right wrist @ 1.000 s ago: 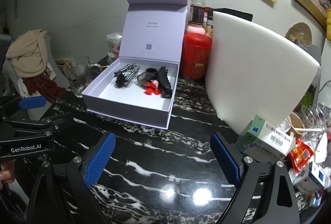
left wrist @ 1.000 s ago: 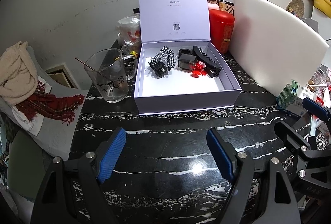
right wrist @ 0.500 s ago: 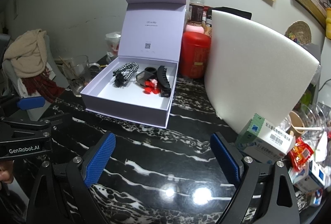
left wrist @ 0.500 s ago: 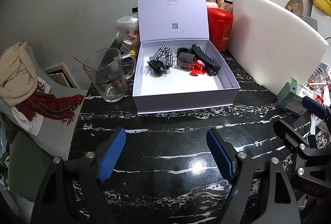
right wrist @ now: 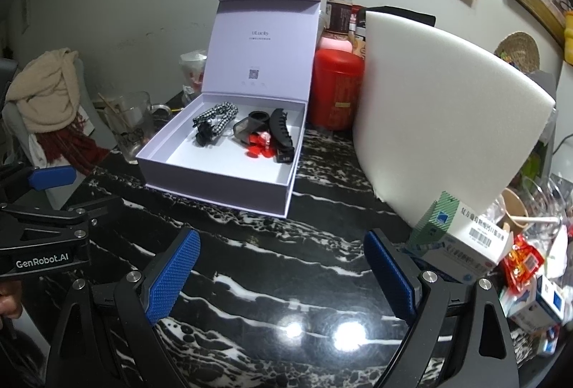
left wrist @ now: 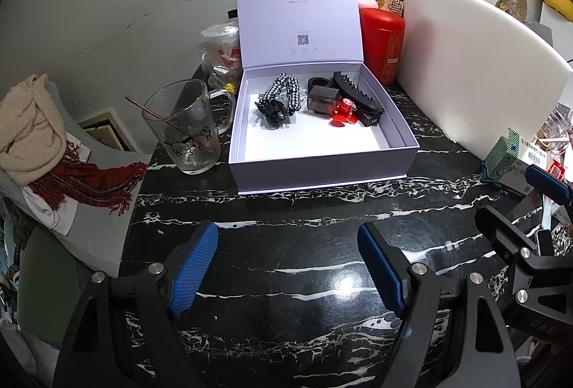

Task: Organize rigid objects

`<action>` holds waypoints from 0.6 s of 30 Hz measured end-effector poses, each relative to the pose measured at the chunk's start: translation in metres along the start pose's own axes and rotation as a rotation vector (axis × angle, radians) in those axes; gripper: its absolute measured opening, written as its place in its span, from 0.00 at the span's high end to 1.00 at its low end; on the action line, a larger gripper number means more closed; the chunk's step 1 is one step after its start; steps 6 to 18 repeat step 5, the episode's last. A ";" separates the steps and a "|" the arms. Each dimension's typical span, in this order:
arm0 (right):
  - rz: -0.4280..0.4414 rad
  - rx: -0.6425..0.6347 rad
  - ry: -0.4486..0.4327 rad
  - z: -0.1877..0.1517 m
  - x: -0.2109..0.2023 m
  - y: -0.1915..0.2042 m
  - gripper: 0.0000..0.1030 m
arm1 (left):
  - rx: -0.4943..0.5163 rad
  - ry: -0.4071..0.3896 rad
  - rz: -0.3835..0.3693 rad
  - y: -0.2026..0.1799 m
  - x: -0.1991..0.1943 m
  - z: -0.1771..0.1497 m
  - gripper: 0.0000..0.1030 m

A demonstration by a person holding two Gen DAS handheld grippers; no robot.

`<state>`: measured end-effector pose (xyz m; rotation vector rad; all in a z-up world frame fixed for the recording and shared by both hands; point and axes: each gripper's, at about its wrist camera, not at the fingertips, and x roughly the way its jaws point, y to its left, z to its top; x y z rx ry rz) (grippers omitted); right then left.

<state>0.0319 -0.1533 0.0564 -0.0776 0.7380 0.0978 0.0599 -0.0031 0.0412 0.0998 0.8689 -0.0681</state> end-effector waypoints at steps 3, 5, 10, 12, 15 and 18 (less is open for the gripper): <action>-0.002 0.007 0.009 -0.001 0.003 -0.001 0.09 | -0.001 0.009 -0.006 -0.001 0.003 0.000 0.22; -0.005 0.012 0.014 -0.002 0.005 -0.003 0.09 | -0.001 0.013 -0.007 -0.001 0.005 0.000 0.22; -0.005 0.012 0.014 -0.002 0.005 -0.003 0.09 | -0.001 0.013 -0.007 -0.001 0.005 0.000 0.22; -0.005 0.012 0.014 -0.002 0.005 -0.003 0.09 | -0.001 0.013 -0.007 -0.001 0.005 0.000 0.22; -0.005 0.012 0.014 -0.002 0.005 -0.003 0.09 | -0.001 0.013 -0.007 -0.001 0.005 0.000 0.22; -0.005 0.012 0.014 -0.002 0.005 -0.003 0.09 | -0.001 0.013 -0.007 -0.001 0.005 0.000 0.22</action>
